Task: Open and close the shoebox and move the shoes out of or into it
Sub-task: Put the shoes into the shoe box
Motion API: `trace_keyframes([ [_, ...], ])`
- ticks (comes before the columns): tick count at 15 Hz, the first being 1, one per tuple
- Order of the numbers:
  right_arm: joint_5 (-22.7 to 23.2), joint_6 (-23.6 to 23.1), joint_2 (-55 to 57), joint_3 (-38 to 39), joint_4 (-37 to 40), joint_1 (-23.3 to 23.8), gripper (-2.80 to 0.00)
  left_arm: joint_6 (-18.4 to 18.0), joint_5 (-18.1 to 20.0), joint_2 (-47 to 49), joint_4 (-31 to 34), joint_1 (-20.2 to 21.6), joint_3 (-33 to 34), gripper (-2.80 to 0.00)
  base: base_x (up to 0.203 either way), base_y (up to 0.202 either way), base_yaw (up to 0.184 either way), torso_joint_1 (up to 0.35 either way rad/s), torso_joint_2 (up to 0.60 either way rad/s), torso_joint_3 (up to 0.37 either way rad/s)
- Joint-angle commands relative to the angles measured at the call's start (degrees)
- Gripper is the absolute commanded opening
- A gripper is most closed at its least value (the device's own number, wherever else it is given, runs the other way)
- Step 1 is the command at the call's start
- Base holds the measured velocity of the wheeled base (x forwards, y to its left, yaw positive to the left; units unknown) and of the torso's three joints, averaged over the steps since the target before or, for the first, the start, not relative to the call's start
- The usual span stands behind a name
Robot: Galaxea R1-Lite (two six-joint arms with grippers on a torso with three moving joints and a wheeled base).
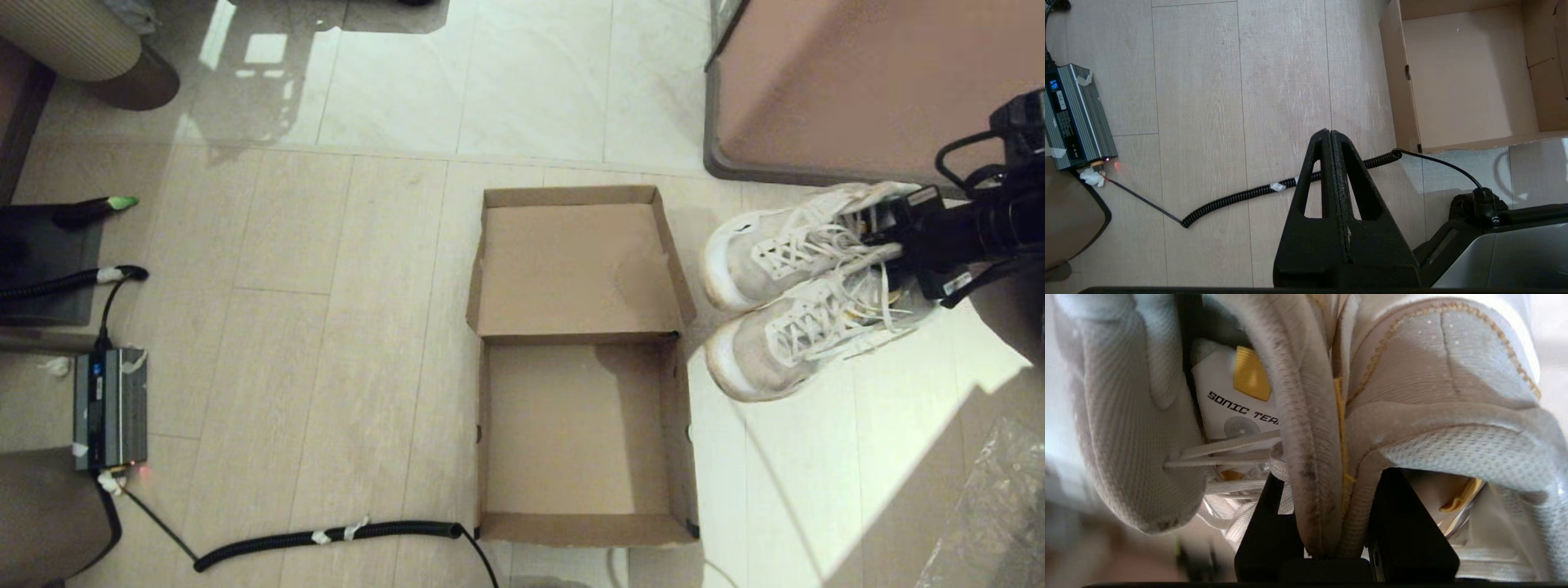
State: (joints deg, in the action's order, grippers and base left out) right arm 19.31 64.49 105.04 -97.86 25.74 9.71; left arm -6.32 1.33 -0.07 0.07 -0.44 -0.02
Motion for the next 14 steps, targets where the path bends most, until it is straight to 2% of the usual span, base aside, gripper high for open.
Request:
trace_keyframes([
  [1, 0.1, 0.5, -6.9, 3.9, 1.3, -8.8, -2.8, 0.0, 0.0, 0.0, -0.1, 0.0, 0.0, -2.8, 0.0, 0.0, 0.0, 0.0, 0.0, 0.0],
  [3, -1.0, 0.9, -9.4, 8.0, 1.7, -17.2, -2.8, 0.0, 0.0, 0.0, 0.0, 0.0, 0.0, -2.8, 0.0, 0.0, 0.0, 0.0, 0.0, 0.0],
  [5, -4.7, 1.9, -10.4, 11.7, 1.7, -26.0, -2.8, -0.2, -0.1, 0.0, 0.0, 0.0, 0.0, -2.8, 0.0, 0.0, 0.0, 0.0, 0.0, 0.0],
  [7, -9.0, 6.1, -10.7, 15.5, -1.9, -33.0, -2.8, -0.1, -0.1, -0.1, 0.0, 0.0, 0.0, -2.8, 0.0, 0.0, 0.0, 0.0, 0.0, 0.0],
  [10, -13.4, 15.9, -9.6, 20.5, -8.5, -38.7, -2.8, -0.2, -0.1, -0.1, 0.0, 0.0, 0.0, -2.8, 0.0, 0.0, 0.0, 0.0, 0.0, 0.0],
  [12, -16.5, 17.6, -7.9, 23.7, -9.9, -40.2, -2.8, -0.2, -0.1, -0.1, 0.0, 0.0, 0.0, -2.8, 0.0, 0.0, 0.0, 0.0, 0.0, 0.0],
  [14, -17.2, 17.8, -7.1, 28.1, -14.1, -41.2, -2.8, -0.3, -0.1, 0.0, 0.0, 0.0, 0.0, -2.8, 0.0, 0.0, 0.0, 0.0, 0.0, 0.0],
])
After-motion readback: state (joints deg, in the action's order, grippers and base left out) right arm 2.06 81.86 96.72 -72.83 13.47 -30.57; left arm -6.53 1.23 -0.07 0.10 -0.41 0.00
